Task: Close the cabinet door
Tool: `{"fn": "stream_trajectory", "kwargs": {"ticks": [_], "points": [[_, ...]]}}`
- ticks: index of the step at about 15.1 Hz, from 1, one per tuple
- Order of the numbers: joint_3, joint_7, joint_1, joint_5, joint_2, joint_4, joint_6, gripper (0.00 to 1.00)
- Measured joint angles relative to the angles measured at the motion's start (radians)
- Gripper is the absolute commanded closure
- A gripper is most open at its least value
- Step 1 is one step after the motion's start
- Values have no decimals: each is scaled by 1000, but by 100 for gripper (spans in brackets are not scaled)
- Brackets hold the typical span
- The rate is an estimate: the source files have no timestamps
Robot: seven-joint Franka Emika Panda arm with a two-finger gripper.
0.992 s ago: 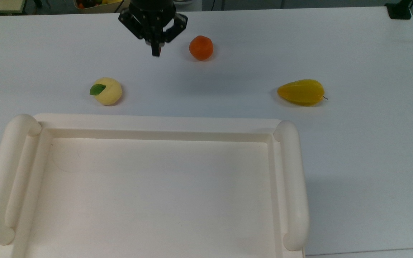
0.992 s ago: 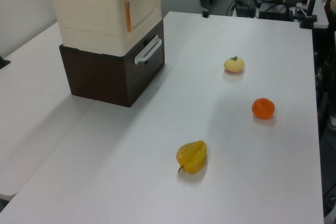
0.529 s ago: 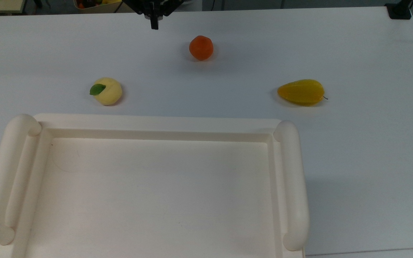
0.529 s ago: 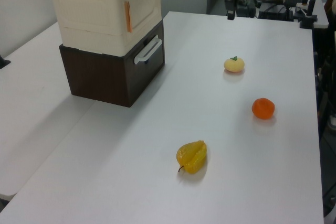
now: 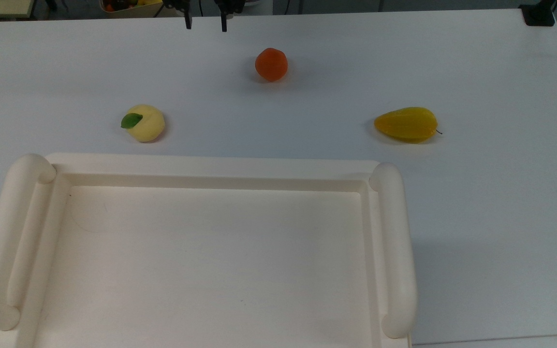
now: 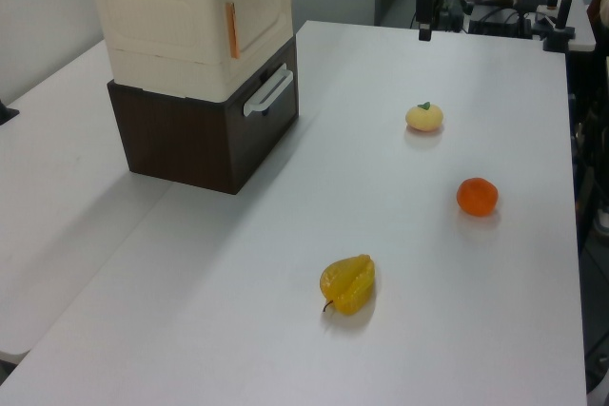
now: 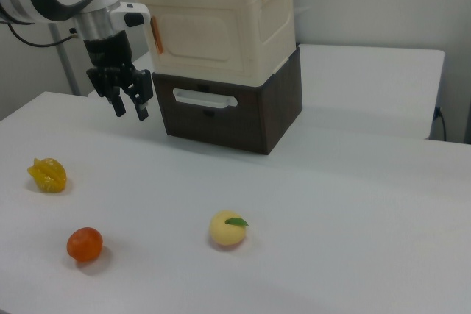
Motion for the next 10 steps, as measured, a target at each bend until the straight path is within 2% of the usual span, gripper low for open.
{"fn": "stream_trajectory", "kwargs": {"ticks": [10], "points": [[-9, -1, -13, 0, -31, -1, -60, 0]]}}
